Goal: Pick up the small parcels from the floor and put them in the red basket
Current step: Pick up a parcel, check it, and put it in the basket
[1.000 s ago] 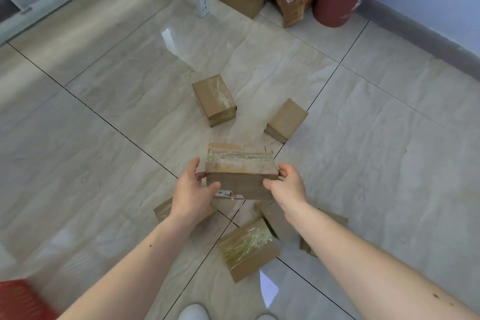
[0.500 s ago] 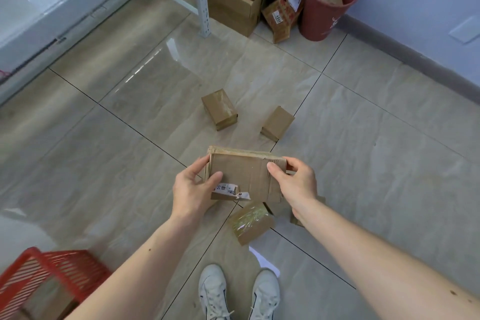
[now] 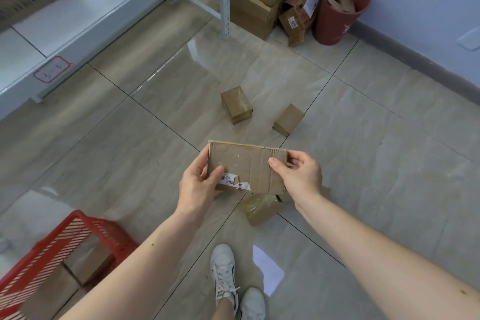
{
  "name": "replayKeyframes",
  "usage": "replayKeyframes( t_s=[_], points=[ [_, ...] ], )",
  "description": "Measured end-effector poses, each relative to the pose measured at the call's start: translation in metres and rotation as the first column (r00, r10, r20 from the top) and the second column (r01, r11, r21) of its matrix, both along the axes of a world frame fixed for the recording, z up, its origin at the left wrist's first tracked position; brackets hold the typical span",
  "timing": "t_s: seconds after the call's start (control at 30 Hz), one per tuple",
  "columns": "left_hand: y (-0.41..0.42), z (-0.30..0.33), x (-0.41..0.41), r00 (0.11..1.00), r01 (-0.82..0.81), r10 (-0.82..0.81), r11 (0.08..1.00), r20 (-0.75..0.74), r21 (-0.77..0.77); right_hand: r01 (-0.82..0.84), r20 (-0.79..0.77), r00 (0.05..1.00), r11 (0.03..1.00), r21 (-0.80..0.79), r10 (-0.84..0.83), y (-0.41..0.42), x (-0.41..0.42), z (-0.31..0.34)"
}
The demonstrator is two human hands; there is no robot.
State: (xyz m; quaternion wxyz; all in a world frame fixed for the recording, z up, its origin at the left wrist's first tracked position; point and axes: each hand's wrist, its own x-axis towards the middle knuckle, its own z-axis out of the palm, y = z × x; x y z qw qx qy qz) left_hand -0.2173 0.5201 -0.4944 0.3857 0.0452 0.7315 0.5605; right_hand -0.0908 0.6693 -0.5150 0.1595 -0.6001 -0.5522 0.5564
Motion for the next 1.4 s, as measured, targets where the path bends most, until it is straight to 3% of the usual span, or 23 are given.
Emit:
replayKeyframes(
  t_s=[0.47, 0.9, 1.4],
  points=[
    [-0.113, 0.019, 0.003, 0.991, -0.127, 0.127, 0.992, 0.031, -0.004, -0.198, -0.070, 0.978, 0.980, -0.001, 0.198, -0.089, -0.022, 0.037],
    [-0.311, 0.031, -0.045, 0.975, -0.221, 0.219, 0.973, -0.038, -0.065, -0.255, -0.104, 0.963, 0.966, -0.048, 0.250, -0.271, -0.089, 0.046],
    [-0.469, 0.003, -0.053, 0.909, -0.407, 0.417, 0.885, 0.000, -0.227, -0.537, -0.068, 0.843, 0.838, -0.094, 0.533, -0.424, -0.137, 0.014]
  ],
)
